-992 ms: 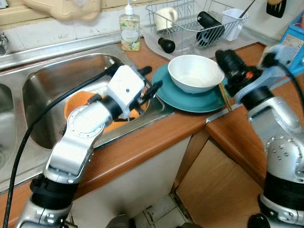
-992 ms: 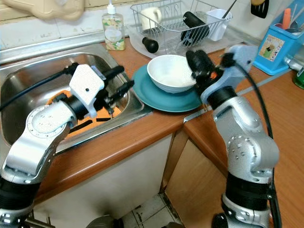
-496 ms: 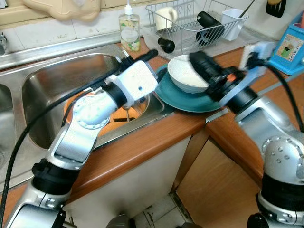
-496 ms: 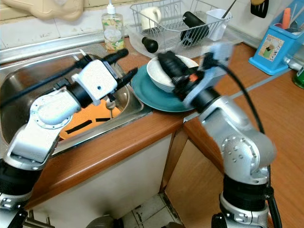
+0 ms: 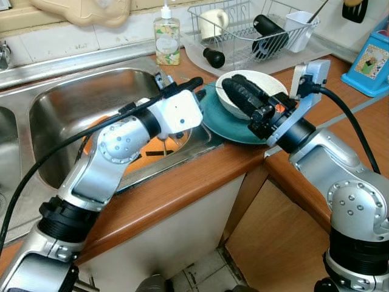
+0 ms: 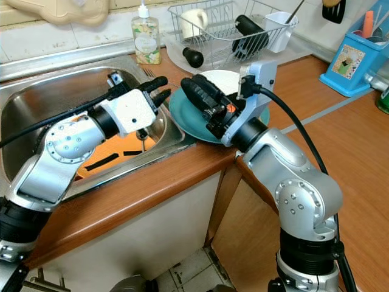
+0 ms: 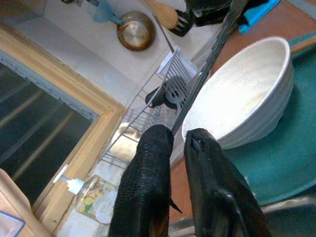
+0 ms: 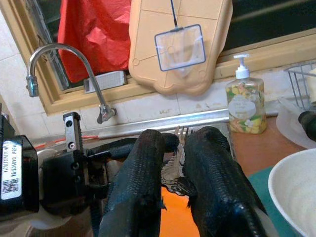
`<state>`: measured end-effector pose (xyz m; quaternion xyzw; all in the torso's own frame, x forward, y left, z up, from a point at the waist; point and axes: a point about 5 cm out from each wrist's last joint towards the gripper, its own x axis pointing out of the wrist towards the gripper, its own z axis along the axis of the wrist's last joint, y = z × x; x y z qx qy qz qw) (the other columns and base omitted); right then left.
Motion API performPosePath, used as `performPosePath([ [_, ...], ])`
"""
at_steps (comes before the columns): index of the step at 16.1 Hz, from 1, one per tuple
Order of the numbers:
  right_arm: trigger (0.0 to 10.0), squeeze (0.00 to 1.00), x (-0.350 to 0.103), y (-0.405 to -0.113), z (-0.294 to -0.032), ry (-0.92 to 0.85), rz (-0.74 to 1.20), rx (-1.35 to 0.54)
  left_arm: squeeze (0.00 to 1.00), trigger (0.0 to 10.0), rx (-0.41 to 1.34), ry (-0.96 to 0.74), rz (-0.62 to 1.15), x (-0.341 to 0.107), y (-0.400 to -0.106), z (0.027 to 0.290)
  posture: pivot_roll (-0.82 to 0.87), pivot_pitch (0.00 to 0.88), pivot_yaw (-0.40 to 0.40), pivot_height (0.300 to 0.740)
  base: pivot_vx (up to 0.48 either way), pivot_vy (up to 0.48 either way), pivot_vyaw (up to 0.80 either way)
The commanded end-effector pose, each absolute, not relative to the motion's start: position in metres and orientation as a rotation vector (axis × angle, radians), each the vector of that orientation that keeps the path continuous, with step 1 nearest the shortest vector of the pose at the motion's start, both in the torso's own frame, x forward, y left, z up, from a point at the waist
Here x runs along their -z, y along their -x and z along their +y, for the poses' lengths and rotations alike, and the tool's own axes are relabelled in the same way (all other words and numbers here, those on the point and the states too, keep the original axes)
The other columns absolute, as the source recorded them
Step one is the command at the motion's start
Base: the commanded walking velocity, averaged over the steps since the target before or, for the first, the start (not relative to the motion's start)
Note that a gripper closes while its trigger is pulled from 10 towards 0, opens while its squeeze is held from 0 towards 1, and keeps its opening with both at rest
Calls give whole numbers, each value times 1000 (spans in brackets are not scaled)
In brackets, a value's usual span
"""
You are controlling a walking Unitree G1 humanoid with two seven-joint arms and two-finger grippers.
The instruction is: Kitchen organization
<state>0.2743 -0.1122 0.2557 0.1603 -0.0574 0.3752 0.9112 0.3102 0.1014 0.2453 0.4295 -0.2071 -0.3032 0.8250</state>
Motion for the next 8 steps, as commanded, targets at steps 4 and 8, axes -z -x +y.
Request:
performPosePath([
  [4,0,0,-257,-266,-101,-323,-112,-856,0,2588,609,-957,-444,-248,-317,102,-60,32,8,740,0,0,0],
  [8,0,0,-255,-266,-101,-316,-100,-842,376,10000,631,-926,-450,-249,-317,102,-58,33,11,740,0,0,0],
])
